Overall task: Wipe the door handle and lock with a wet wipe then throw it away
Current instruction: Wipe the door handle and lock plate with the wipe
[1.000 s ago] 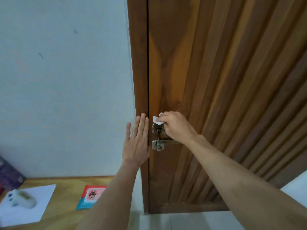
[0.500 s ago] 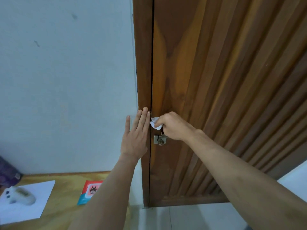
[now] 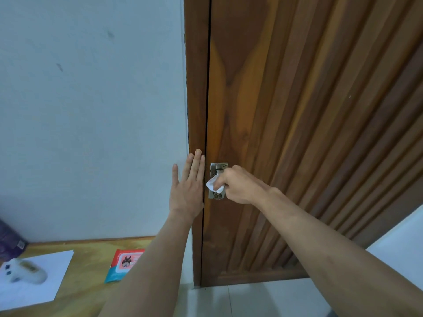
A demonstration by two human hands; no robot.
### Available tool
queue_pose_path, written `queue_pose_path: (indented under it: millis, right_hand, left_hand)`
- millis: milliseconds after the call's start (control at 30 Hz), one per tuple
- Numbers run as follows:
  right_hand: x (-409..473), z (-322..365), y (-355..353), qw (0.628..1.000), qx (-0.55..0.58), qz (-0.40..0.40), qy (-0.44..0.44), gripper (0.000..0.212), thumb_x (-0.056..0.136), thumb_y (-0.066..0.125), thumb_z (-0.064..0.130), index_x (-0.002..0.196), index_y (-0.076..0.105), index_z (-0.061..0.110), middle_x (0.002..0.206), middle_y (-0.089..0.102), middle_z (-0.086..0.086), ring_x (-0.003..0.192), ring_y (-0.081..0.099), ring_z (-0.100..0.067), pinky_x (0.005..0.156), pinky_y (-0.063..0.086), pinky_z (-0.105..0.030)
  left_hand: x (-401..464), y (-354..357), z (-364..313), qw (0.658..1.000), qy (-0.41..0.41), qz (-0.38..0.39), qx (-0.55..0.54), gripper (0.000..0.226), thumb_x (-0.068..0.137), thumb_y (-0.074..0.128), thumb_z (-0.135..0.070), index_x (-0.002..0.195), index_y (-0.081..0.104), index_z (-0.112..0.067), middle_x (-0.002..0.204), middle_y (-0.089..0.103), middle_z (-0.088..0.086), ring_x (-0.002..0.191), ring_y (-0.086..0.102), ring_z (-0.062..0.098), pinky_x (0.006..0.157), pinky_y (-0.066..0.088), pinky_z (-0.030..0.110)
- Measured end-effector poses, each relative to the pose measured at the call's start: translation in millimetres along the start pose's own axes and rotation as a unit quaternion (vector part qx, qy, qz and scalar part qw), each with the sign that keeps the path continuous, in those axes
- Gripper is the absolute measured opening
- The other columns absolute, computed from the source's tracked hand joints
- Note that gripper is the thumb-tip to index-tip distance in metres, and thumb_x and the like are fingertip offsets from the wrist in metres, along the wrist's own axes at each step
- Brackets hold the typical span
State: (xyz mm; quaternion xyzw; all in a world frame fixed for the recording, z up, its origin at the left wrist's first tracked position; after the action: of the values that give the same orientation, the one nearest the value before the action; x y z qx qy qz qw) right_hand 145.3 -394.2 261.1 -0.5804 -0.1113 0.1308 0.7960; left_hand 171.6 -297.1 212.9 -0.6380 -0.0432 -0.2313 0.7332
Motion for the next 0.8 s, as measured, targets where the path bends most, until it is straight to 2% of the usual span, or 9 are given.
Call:
queue_pose_path:
  millis: [133,300,433,500,567,633,733,800]
  right_hand:
    - [-5.1,0.2,1.4,1.0,0.001,0.01,-0.004,0.041,0.086,0.051,-0.008,0.112,0.073,0.015,0.125,0.067,-0.007,0.119,0.058,-0.023,0.097,0.05,-0.037]
    - [-8.8,1.6,0.7,1.0,-0.003,0.004,-0.012,0.041,0.088,0.052,-0.007,0.115,0.073,0.015,0.12,0.068,-0.007,0.115,0.058,-0.022,0.094,0.049,-0.031]
    - [-7.8,-3.7,3.1,0.999,0.01,-0.028,-0.013,0.043,0.086,0.053,-0.008,0.117,0.071,0.016,0.126,0.067,-0.006,0.123,0.056,-0.022,0.102,0.047,-0.036]
    - [-7.3,-10.4,-1.2,0.997,0.055,-0.041,0.022,0.043,0.087,0.05,-0.008,0.117,0.071,0.015,0.124,0.067,-0.009,0.116,0.06,-0.024,0.092,0.051,-0.032]
    - [-8.0,-20.0,-10.5,0.988,0.13,-0.048,0.065,0.043,0.088,0.046,-0.009,0.11,0.075,0.014,0.107,0.071,-0.01,0.092,0.065,-0.017,0.076,0.049,-0.028]
    - [-11.6,-29.6,-25.7,0.967,0.226,-0.063,0.099,0.037,0.087,0.048,-0.007,0.098,0.078,0.012,0.089,0.072,-0.013,0.069,0.058,-0.012,0.062,0.042,-0.028]
    - [-17.4,-45.3,-50.5,0.921,0.344,-0.104,0.15,0.033,0.087,0.05,-0.009,0.086,0.075,0.012,0.085,0.071,-0.011,0.068,0.056,-0.013,0.061,0.042,-0.026]
    - [-10.8,-52.8,-62.2,0.912,0.355,-0.128,0.161,0.033,0.086,0.049,-0.009,0.087,0.075,0.01,0.082,0.067,-0.007,0.07,0.055,-0.013,0.063,0.043,-0.025]
  left_hand:
    - [0.1,-0.4,-1.6,1.0,0.001,0.014,0.0,0.096,0.094,0.048,-0.023,0.15,-0.027,-0.008,0.16,-0.031,0.01,0.151,-0.019,0.026,0.123,0.011,0.052]
    - [-0.6,-1.1,-1.5,1.0,-0.002,0.025,-0.008,0.097,0.094,0.049,-0.023,0.149,-0.029,-0.009,0.16,-0.031,0.01,0.151,-0.019,0.026,0.123,0.012,0.052]
    - [-1.3,-3.9,-3.9,0.999,-0.002,0.039,-0.013,0.099,0.094,0.051,-0.024,0.146,-0.032,-0.009,0.16,-0.031,0.009,0.151,-0.019,0.026,0.123,0.011,0.052]
    - [-1.6,-4.1,-4.7,0.999,-0.009,0.043,-0.018,0.102,0.093,0.053,-0.025,0.147,-0.032,-0.009,0.16,-0.031,0.009,0.151,-0.019,0.026,0.123,0.011,0.051]
    - [-1.8,-3.8,-5.9,0.998,-0.015,0.046,-0.027,0.102,0.093,0.054,-0.027,0.149,-0.029,-0.009,0.161,-0.031,0.009,0.151,-0.019,0.026,0.123,0.011,0.052]
    - [-2.3,-4.6,-7.0,0.998,-0.013,0.048,-0.036,0.1,0.094,0.053,-0.028,0.151,-0.026,-0.009,0.161,-0.031,0.008,0.151,-0.019,0.026,0.123,0.01,0.052]
    - [-2.9,-4.7,-7.5,0.998,-0.008,0.052,-0.044,0.101,0.093,0.054,-0.028,0.151,-0.025,-0.01,0.161,-0.031,0.008,0.151,-0.02,0.026,0.123,0.011,0.053]
    - [-2.1,-3.4,-6.9,0.998,-0.008,0.055,-0.041,0.104,0.091,0.058,-0.027,0.151,-0.026,-0.01,0.161,-0.031,0.008,0.151,-0.02,0.027,0.123,0.012,0.053]
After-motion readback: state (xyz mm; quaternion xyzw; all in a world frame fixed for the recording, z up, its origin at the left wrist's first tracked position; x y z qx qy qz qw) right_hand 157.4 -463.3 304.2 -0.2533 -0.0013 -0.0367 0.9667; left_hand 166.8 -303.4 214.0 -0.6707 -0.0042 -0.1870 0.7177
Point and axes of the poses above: each hand's wrist, its own x-axis towards the middle knuckle, its own y-axis out of the palm, z = x × y, the point moved 10 cm from there along x, towards the middle knuckle
